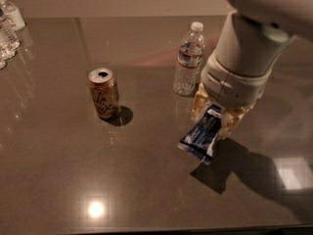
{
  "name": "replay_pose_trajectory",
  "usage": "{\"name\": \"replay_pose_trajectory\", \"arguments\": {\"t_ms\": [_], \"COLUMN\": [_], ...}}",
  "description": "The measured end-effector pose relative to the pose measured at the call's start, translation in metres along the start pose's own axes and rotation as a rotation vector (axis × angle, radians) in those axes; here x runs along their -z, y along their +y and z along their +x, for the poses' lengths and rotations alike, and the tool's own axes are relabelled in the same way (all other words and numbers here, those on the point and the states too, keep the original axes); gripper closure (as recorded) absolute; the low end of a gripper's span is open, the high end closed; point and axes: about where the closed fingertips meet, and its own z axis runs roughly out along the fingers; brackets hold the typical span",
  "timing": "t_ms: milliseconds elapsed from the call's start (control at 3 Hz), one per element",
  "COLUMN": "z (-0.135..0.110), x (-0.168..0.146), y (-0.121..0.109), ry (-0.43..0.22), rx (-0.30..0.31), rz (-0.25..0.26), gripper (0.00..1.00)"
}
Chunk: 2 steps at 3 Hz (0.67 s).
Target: Pick rxbar blueberry
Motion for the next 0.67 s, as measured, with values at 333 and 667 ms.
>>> {"name": "replay_pose_trajectory", "arguments": {"t_ms": [333, 667], "z": [0.002, 0.001], "x": [0.035, 0.068], "y": [-0.021, -0.038], "ry": [-0.023, -0.027], "rx": [0.015, 0.033], "rz": [0.056, 0.119], "gripper": [1.00, 1.00]}}
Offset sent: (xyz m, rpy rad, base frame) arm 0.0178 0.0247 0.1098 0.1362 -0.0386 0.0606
